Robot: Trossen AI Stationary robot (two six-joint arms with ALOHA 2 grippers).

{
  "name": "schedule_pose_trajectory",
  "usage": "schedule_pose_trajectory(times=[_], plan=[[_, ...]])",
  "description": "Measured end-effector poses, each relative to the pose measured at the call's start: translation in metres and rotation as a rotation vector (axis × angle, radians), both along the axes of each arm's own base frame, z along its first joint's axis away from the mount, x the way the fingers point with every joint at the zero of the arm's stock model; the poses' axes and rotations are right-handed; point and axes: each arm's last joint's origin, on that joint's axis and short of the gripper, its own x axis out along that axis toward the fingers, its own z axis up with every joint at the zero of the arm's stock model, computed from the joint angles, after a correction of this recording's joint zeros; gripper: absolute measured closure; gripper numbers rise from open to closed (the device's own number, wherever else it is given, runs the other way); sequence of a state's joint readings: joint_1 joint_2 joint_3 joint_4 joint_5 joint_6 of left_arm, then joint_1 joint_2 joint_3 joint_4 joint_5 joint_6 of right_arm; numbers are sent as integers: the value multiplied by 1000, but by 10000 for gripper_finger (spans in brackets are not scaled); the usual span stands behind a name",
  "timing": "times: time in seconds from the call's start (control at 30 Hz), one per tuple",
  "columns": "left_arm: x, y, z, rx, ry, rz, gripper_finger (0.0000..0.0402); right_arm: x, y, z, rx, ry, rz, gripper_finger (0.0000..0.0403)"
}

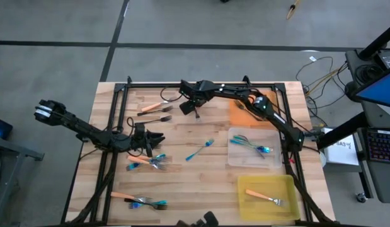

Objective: Sort silverware by color (type)
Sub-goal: Put the orange fork into the yellow bin

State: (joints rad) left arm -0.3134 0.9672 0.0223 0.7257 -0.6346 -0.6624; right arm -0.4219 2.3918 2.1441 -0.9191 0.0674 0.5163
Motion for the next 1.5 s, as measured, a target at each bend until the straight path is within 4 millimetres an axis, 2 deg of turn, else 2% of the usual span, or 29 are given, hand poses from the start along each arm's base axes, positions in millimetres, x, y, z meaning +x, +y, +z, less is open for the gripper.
schedule_pose_trajectory(times=[0.23,0.47,0.7,0.8,0.97,1.1,1.2,1.33,1.5], plan=[[-1,0,-2,9,27,0,299,-2,-2,-3,29,2,25,290],[-1,0,-3,10,32,0,299,-5,-4,0,31,16,54,371],[-1,0,-3,7,30,0,299,-18,0,8,72,115,108,373],[-1,0,-4,11,38,-1,299,-24,3,26,63,116,134,373],[-1,0,-4,13,45,0,299,-38,10,78,7,63,195,373],[-1,0,-4,14,46,0,299,-61,20,117,-5,97,244,373],[-1,0,-5,13,49,0,299,-85,29,142,-48,186,236,371],[-1,0,-5,14,52,0,299,-120,41,162,-92,296,187,370],[-1,0,-6,16,59,1,299,-163,62,170,-80,329,163,371]])
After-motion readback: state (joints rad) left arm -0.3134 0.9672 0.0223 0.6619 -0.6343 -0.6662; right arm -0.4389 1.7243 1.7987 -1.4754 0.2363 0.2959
